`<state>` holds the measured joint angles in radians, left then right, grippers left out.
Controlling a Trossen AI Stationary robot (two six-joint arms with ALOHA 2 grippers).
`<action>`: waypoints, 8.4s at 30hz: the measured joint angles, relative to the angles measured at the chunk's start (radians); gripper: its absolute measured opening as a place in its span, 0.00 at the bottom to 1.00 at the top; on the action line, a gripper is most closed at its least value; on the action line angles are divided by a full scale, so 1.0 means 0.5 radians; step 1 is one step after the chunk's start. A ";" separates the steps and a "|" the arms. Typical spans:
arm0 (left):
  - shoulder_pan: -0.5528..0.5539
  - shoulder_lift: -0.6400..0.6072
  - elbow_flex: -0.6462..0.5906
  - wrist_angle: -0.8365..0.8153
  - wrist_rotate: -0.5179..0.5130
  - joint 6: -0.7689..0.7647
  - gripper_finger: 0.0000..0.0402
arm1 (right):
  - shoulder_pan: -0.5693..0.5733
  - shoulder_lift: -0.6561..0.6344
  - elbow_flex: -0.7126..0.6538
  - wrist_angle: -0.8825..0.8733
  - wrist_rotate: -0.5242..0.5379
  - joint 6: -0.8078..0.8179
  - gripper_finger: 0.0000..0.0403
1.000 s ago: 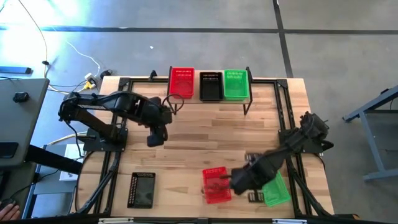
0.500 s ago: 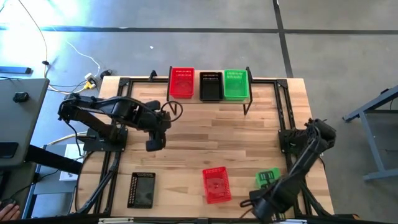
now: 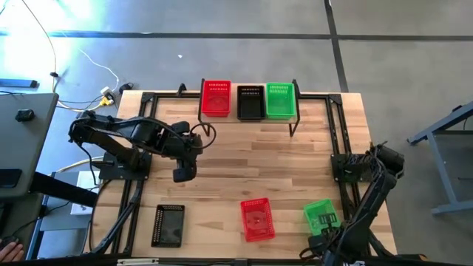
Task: Stack baskets on shelf by color
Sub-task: Stack the green bin on the stacked green bins on the shelf, then stack the black bin on the stacked black bins on the shelf
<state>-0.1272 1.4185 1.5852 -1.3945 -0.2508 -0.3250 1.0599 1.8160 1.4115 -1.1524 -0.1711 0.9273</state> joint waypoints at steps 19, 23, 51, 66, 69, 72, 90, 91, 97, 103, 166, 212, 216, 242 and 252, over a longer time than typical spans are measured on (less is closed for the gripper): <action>0.000 0.000 0.000 0.001 0.001 -0.080 0.45 | 0.015 0.000 -0.432 0.403 -0.093 0.130 0.18; 0.000 0.000 0.000 0.001 0.001 -0.079 0.45 | 0.003 0.000 -0.432 0.408 -0.096 0.160 0.04; 0.035 0.000 -0.001 0.008 -0.155 0.050 0.45 | -0.763 -0.482 -0.046 0.235 0.416 0.195 0.00; 0.361 0.000 -0.001 0.008 -0.208 0.411 0.45 | -1.475 -0.484 0.652 -0.188 0.775 -0.559 0.00; 0.429 0.000 -0.001 0.008 -0.206 0.456 0.45 | -1.589 -0.484 0.774 -0.260 0.882 -0.693 0.00; 0.485 0.000 -0.001 0.008 -0.203 0.517 0.45 | -1.698 -0.484 0.884 -0.294 0.981 -0.859 0.00; 0.652 0.000 -0.001 0.022 -0.190 0.409 0.45 | -2.539 -0.448 1.090 -0.573 0.952 -2.009 0.00; 0.659 0.000 -0.001 0.023 -0.186 0.375 0.45 | -2.583 -0.438 1.090 -0.591 0.937 -2.044 0.00; 0.688 0.000 -0.001 0.023 -0.178 0.156 0.45 | -2.760 -0.342 1.088 -0.636 0.821 -2.245 0.00; 0.688 0.001 -0.001 0.024 -0.155 -0.009 0.45 | -2.826 -0.247 1.088 -0.681 0.804 -2.336 0.00; 0.413 0.001 -0.001 -0.085 0.330 0.255 0.45 | -2.592 -0.049 1.629 -0.834 0.806 -1.427 0.32; -1.468 0.001 -0.533 -0.316 -0.040 -3.365 0.45 | -1.826 -0.049 1.622 -0.810 0.768 -1.296 0.32; -1.567 0.002 -0.608 -0.300 -0.027 -3.627 0.45 | -1.826 -0.049 1.622 -0.798 0.766 -1.295 0.32; -1.662 0.094 -1.011 0.455 0.184 -3.906 0.45 | -1.734 -0.049 1.622 -0.783 0.758 -1.227 0.32; -1.616 0.343 -1.019 0.484 0.365 -3.901 0.45 | -1.734 -0.049 1.622 -0.783 0.755 -1.228 0.32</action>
<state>-0.9354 1.5900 1.0760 -1.1527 -0.0683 -2.2757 0.1928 1.7916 2.2223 -1.5440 0.2064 0.3134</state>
